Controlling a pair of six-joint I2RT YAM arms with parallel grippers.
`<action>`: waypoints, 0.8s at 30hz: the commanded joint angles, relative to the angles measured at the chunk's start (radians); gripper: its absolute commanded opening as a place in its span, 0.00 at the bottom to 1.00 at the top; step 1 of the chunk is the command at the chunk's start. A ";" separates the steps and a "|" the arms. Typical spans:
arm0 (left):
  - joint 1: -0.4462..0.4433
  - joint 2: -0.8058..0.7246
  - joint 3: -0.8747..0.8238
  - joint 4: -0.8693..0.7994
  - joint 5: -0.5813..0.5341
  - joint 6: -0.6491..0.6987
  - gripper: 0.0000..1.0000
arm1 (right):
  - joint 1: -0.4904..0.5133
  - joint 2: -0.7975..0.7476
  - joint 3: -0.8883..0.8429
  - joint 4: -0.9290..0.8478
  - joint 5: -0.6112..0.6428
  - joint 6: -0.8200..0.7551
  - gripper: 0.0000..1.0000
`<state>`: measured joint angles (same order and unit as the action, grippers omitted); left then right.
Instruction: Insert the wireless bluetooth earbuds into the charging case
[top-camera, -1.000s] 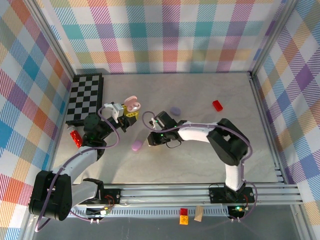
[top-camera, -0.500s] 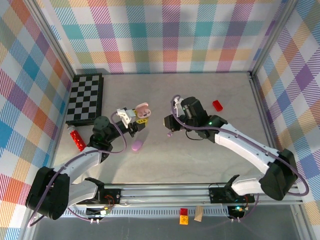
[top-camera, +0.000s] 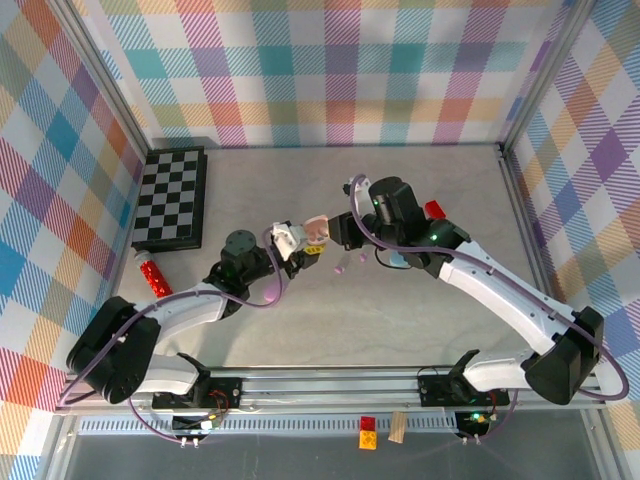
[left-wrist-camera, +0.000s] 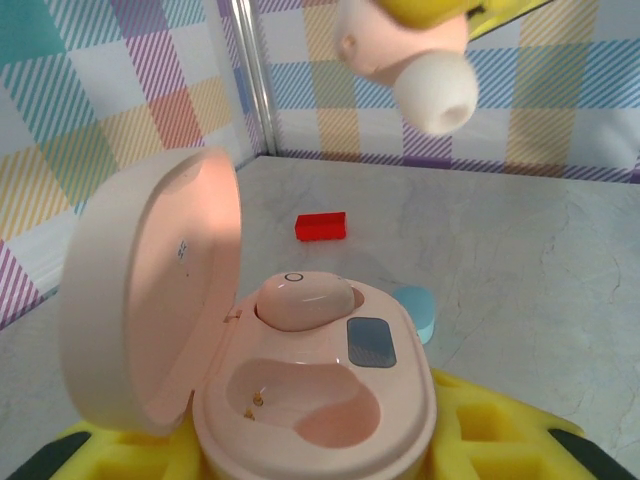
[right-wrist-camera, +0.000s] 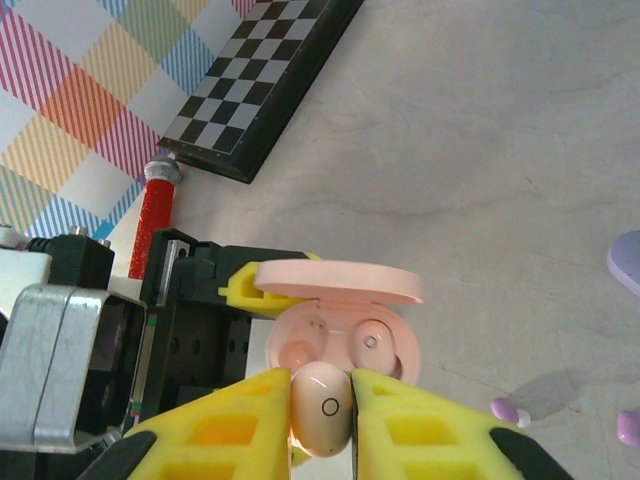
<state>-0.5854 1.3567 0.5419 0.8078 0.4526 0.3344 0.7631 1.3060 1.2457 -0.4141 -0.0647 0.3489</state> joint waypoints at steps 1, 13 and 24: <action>-0.028 0.028 0.039 0.057 -0.038 0.025 0.32 | 0.007 0.023 0.025 -0.010 -0.017 -0.023 0.19; -0.064 0.074 0.080 0.069 -0.028 0.023 0.32 | 0.007 0.070 0.011 -0.010 0.014 -0.030 0.19; -0.073 0.078 0.084 0.069 -0.032 0.023 0.32 | 0.007 0.092 0.006 -0.011 0.038 -0.040 0.19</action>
<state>-0.6476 1.4338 0.6033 0.8234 0.4240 0.3389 0.7650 1.3911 1.2457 -0.4244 -0.0505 0.3271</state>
